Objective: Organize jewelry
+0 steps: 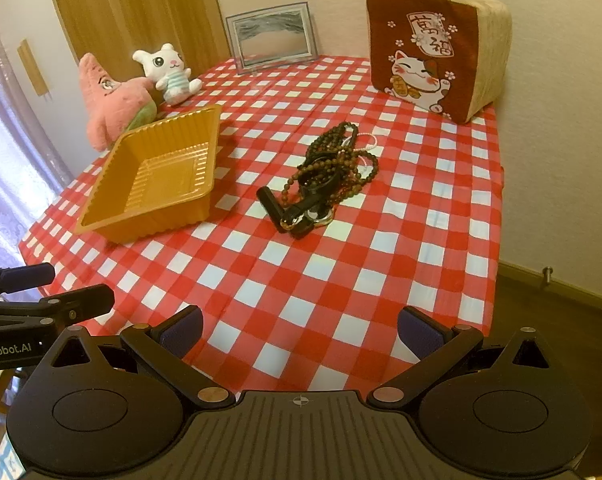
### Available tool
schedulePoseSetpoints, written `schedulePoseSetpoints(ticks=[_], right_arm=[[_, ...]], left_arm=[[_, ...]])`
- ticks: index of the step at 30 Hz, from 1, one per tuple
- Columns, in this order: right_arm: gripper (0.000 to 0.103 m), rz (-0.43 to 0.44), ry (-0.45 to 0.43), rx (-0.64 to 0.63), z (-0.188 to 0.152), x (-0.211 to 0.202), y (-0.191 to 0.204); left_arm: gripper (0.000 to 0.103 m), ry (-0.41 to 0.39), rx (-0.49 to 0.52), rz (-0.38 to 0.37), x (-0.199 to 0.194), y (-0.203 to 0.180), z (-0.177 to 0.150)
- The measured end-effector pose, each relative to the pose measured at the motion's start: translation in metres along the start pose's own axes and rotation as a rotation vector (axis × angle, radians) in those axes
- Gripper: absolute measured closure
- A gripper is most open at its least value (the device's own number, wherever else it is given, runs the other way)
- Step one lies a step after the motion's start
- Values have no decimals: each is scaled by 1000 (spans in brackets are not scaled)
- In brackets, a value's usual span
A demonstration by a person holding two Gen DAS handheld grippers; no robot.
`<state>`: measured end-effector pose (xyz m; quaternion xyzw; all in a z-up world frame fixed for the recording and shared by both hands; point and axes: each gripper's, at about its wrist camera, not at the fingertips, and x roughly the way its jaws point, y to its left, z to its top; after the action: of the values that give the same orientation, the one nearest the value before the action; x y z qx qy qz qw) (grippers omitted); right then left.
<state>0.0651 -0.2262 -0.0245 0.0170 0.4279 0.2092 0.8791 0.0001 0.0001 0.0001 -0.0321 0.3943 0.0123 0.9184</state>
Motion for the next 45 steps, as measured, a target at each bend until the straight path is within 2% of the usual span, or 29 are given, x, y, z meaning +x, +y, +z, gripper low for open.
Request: schedulePoseSetpoints(ticks=[11, 45], right_arm=[[0, -6, -10, -1, 3, 3, -2], [0, -8, -12, -2, 7, 1, 2]], left_arm=[[13, -5, 1, -1, 14, -10, 9], [13, -5, -2, -4, 15, -13, 13]])
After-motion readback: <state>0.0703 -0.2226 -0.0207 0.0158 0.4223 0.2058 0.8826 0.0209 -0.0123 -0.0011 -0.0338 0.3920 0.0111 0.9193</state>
